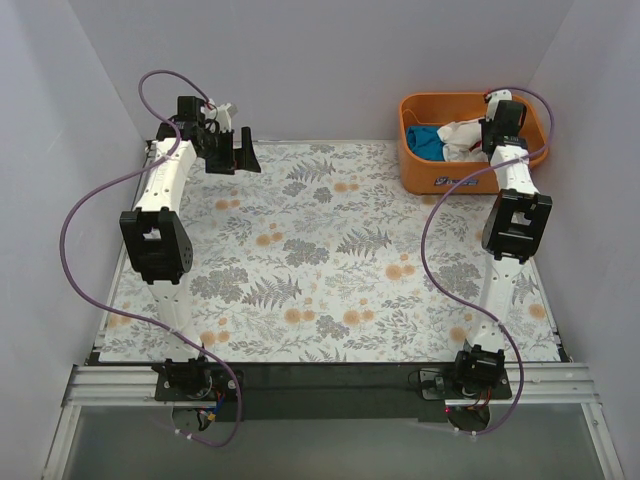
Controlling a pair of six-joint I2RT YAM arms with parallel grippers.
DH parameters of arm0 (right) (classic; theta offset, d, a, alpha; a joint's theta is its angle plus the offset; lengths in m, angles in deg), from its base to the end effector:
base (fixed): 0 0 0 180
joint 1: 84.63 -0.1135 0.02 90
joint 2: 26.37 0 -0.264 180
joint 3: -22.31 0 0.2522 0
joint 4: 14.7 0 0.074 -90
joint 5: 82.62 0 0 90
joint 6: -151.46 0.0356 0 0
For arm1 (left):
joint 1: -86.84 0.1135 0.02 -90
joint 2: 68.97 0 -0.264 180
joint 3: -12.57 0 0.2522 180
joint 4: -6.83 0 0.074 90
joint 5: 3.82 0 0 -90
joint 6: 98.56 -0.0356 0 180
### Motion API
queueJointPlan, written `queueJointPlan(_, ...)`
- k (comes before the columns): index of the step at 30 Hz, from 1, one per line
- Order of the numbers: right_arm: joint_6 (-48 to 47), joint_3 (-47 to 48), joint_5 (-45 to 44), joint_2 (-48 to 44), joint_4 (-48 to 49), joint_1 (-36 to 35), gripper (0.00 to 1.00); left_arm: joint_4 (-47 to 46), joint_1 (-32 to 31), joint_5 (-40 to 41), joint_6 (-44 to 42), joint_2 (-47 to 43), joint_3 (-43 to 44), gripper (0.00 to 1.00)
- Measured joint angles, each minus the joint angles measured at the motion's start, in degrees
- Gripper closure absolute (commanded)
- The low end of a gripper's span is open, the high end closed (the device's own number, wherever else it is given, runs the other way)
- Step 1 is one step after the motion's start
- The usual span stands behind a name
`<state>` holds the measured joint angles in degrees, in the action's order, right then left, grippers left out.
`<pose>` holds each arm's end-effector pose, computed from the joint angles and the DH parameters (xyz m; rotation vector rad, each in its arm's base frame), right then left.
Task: Fold and stack the t-shirts
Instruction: Grab the tshirt from the pile, then move the tshirt to the center of the board
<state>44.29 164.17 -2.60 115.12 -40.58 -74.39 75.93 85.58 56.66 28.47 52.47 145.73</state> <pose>0.5669 -0.1087 0.2325 -0.0111 2.0417 -0.4776 0.4607 -0.0277 0.3016 -0.6142 2.5630 -0.9062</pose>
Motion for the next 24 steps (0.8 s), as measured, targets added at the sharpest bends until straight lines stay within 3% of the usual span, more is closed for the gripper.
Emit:
queueJointPlan(7, 0.8, 0.1, 4.6, -4.5, -0.9, -0.1, 0.99, -0.9, 0.0, 0.0, 0.1, 0.0, 0.2, 0.04)
queueJointPlan(15, 3.1, -1.5, 11.5, -25.1, 2.3, -2.3, 0.99, -5.1, 0.0, -0.3, 2.5, -2.2, -3.3, 0.04)
queueJointPlan(24, 0.8, -1.9, 15.6, -41.5, 12.0, -14.2, 0.99, -12.8, 3.9, -7.1, 12.1, -6.5, -8.0, 0.04)
